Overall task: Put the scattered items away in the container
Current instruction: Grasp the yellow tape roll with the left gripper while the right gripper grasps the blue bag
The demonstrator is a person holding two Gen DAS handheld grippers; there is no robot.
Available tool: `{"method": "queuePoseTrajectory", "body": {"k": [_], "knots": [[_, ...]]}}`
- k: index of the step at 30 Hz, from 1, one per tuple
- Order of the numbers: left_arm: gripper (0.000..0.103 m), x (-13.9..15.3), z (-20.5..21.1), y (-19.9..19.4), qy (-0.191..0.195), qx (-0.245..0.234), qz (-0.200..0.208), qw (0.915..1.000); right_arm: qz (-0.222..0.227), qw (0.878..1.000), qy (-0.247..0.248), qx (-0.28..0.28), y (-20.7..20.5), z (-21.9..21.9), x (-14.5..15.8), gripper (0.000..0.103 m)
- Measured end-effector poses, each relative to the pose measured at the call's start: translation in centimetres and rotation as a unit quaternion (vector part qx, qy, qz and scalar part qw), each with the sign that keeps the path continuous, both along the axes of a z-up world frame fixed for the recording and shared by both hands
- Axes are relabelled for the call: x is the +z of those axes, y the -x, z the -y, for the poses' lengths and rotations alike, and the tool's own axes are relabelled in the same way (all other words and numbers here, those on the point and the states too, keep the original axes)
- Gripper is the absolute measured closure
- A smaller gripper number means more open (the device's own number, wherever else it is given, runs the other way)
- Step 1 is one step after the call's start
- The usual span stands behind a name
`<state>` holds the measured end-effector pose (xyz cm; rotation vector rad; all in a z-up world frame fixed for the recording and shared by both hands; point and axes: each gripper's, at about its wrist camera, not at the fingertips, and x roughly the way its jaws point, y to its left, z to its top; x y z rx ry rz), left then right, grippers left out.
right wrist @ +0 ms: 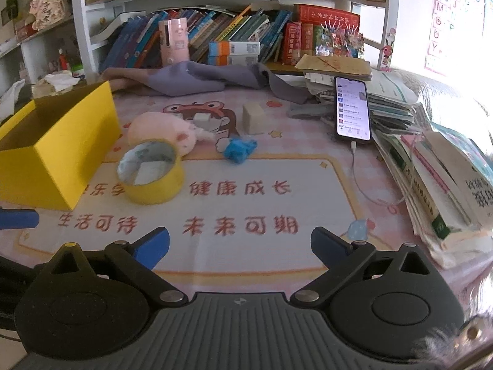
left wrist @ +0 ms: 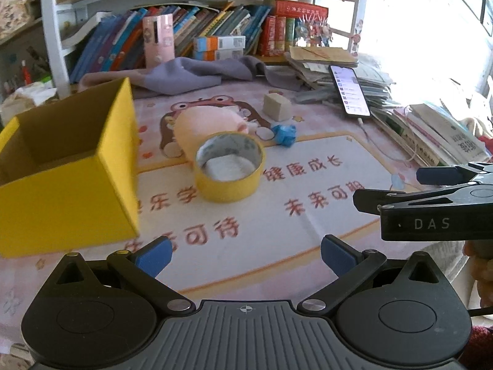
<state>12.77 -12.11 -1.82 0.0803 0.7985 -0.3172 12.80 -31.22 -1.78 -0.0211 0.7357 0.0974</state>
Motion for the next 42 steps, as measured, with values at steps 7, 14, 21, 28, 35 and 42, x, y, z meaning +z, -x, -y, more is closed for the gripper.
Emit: {"method": "queuePoseTrajectory", "body": {"k": [7, 14, 21, 28, 35, 42], "knots": [[0.0, 0.0, 2.4, -3.7, -0.007, 0.017, -0.007, 0.9998, -0.007, 1.0, -0.008, 0.014, -4.3, 2.3, 0.1, 0.006], [0.0, -0.7, 3.9, -7.2, -0.03, 0.065, -0.018, 0.9973, -0.014, 0.998, -0.014, 0.064, -9.4, 3.3, -0.3, 0.006], [0.0, -2.1, 4.1, -10.7, -0.057, 0.118, -0.025, 0.991, -0.028, 0.994, -0.015, 0.109, -14.8, 2.7, -1.9, 0.011], [0.0, -3.1, 4.1, -12.6, -0.048, 0.134, -0.041, 0.989, -0.041, 0.99, -0.014, 0.133, -19.8, 1.5, -3.9, 0.014], [0.0, -4.0, 4.7, -13.9, -0.051, 0.139, -0.057, 0.9873, -0.069, 0.986, -0.014, 0.148, -22.5, 0.7, -6.1, 0.029], [0.0, -4.4, 4.9, -14.3, -0.057, 0.14, -0.059, 0.9868, -0.07, 0.984, -0.015, 0.164, -22.6, 0.2, -6.6, 0.045]]}}
